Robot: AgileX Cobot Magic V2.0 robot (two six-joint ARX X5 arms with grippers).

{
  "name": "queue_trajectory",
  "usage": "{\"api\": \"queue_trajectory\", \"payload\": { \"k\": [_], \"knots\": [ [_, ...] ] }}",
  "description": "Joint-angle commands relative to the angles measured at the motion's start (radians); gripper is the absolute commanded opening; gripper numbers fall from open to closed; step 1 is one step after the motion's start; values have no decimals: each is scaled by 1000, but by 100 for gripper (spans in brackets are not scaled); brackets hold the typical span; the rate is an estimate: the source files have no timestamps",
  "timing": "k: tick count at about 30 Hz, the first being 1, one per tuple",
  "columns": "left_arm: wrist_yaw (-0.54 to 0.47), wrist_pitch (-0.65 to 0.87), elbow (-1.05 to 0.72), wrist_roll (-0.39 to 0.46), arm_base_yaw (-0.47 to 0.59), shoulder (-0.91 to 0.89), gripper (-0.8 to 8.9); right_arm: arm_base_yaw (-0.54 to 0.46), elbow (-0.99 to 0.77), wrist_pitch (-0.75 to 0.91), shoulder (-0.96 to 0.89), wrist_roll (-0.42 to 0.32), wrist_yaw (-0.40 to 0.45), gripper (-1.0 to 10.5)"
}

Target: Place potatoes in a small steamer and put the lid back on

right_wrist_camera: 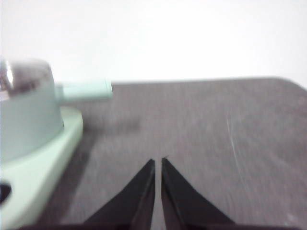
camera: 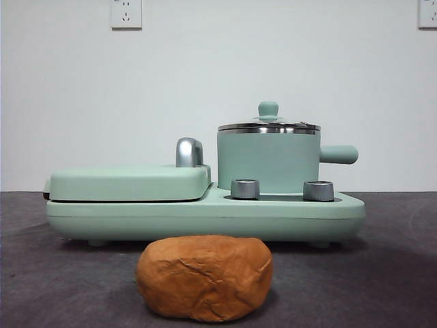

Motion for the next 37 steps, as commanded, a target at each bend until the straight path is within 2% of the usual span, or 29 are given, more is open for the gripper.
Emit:
{"api": "queue_trajectory", "payload": {
  "k": [1,4,6,9,12,17,20,22,25,29,31,35,37],
  "knots": [
    [23,53,-16,-55,-2,0,7,0,-4,93,-2,69,-4,19],
    [67,69,10,-73,-2,1,7,0,11,176,-1,138,-24,14],
    [98,51,47,-98,-2,10,8,0,48,161,6,172,-31,14],
    [125,-31,141,-118,-2,47,8,0,150,48,41,200,-34,14],
    [160,-124,259,-99,-2,119,8,0,278,-78,113,194,-76,14],
    [267,-208,461,7,-2,271,8,0,469,-200,268,93,-223,14],
    [321,-283,586,95,-3,369,8,0,568,-264,370,-5,-332,14],
    [367,-331,663,187,-6,436,7,0,625,-307,441,-95,-421,14],
    [450,-380,744,341,-20,518,6,2,694,-357,535,-207,-507,14],
    [497,-433,806,510,-58,608,6,56,761,-389,638,-320,-515,14],
    [497,-455,826,566,-82,650,6,95,789,-403,681,-355,-501,14],
    [497,-445,830,575,-123,697,15,158,816,-414,730,-396,-452,38],
    [497,-437,830,575,-138,705,160,172,816,-414,739,-413,-433,181]
  ]
}}
